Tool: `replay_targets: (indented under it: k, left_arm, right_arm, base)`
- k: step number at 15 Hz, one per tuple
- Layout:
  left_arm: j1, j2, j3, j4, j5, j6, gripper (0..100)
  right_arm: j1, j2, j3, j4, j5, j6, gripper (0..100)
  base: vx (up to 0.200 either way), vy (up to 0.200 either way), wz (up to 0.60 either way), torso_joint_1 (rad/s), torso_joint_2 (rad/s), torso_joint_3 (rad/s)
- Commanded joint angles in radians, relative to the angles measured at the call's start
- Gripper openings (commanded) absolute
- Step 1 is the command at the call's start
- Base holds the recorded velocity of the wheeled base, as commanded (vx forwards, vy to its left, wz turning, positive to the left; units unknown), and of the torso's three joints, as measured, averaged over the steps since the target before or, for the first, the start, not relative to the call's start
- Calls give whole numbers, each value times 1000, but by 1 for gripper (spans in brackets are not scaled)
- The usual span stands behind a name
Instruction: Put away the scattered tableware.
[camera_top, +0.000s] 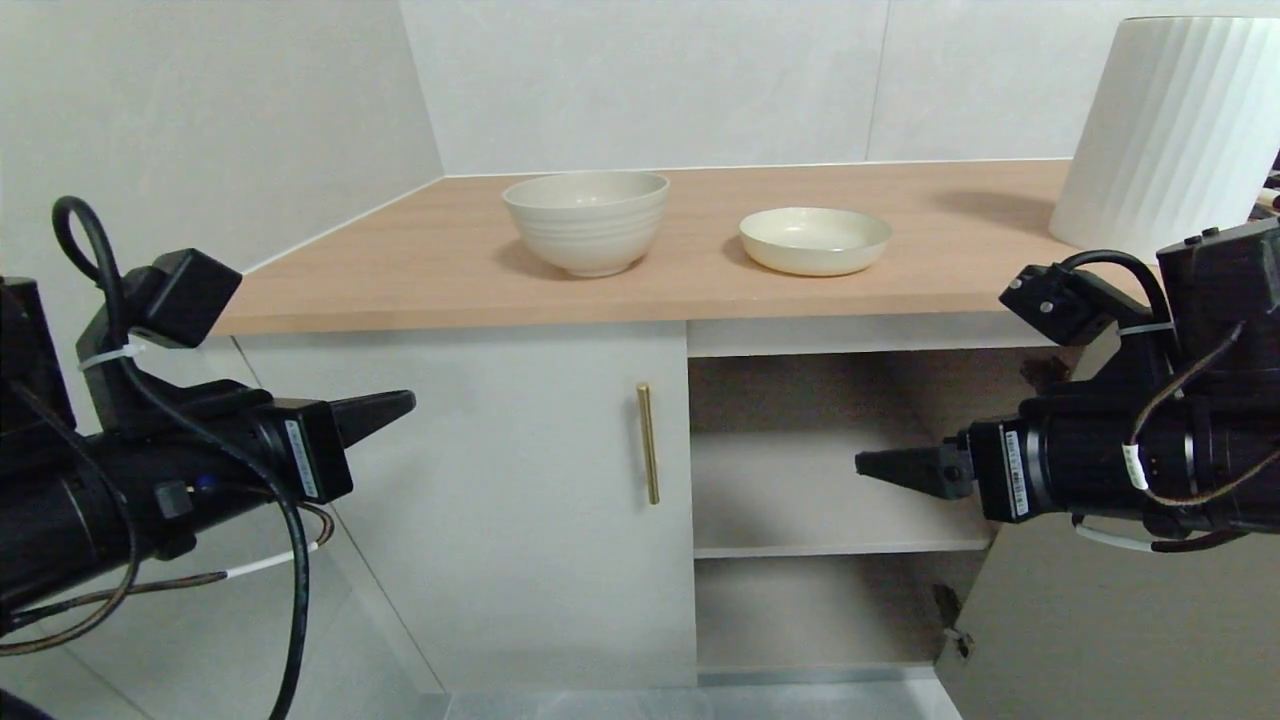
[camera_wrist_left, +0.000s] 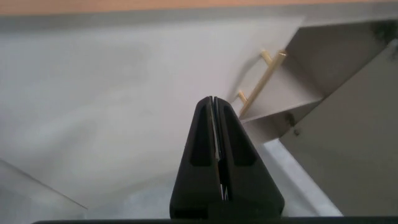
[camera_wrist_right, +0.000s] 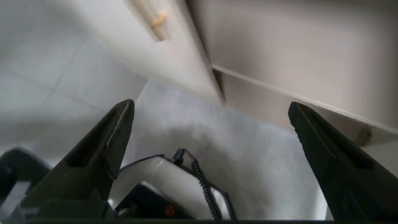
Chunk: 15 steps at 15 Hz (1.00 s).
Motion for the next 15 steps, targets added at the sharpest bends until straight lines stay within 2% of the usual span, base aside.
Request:
replay_targets:
  k: [1,5,6,7,9,15]
  left_arm:
    - [1,1,7,0,1,11,0]
    - [1,1,12,2,1,24,0]
    - [1,-1,10,2,4,44,0]
    - [1,-1,10,3,6,49,0]
    - [1,-11,13,3,6,49,0]
    - [1,-19,13,3,6,43,0]
  right_arm:
    - [3,-5,0,-1,2,2,100]
    - [1,-7,2,-1,2,2,100]
    - [3,-9,2,-1,2,2,100]
    - [3,-10,2,-1,2,2,100]
    - [1,-25,16,-1,3,2,100]
    - [1,-39,29,-7,2,-3,100]
  base:
    - [0,0,0,0,0,0]
    - [0,0,0,0,0,0]
    - [0,0,0,0,0,0]
    - [0,0,0,0,0,0]
    - [200,0,0,2,2,5]
    - [0,0,0,0,0,0]
